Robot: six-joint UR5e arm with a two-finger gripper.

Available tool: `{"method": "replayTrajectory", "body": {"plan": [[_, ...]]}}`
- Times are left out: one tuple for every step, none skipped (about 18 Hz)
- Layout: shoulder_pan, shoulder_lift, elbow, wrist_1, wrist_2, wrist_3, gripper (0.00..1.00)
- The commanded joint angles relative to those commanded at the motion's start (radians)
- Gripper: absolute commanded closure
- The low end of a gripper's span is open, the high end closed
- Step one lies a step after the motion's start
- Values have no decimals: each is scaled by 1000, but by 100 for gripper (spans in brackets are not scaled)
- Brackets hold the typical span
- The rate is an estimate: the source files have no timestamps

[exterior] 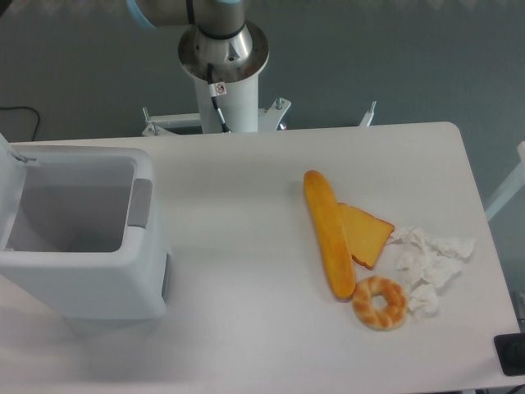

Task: Close the trash can

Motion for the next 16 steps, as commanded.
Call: {"method": "replayTrajectory", "body": {"plan": [[2,2,0,0,0,0,0],[2,3,0,0,0,-2,0],[2,3,0,0,0,-2,0],[0,3,0,0,0,-2,0],[0,3,2,0,0,-2,0],[0,2,0,0,0,-2,0],[-2,2,0,0,-3,-2,0],[-6,2,0,0,-9,-2,0],[-8,2,0,0,-18,0,0],[-8,2,0,0,-24,0,0],[-8,0,0,2,-25,0,0],[-9,0,0,2,-25,0,0],[-9,-3,0,2,-26,0,0],[-9,-6,2,2,-26,0,0],[-11,-9,0,2,-26,2,0],[-15,-12,0,2,-35,2,0]]}}
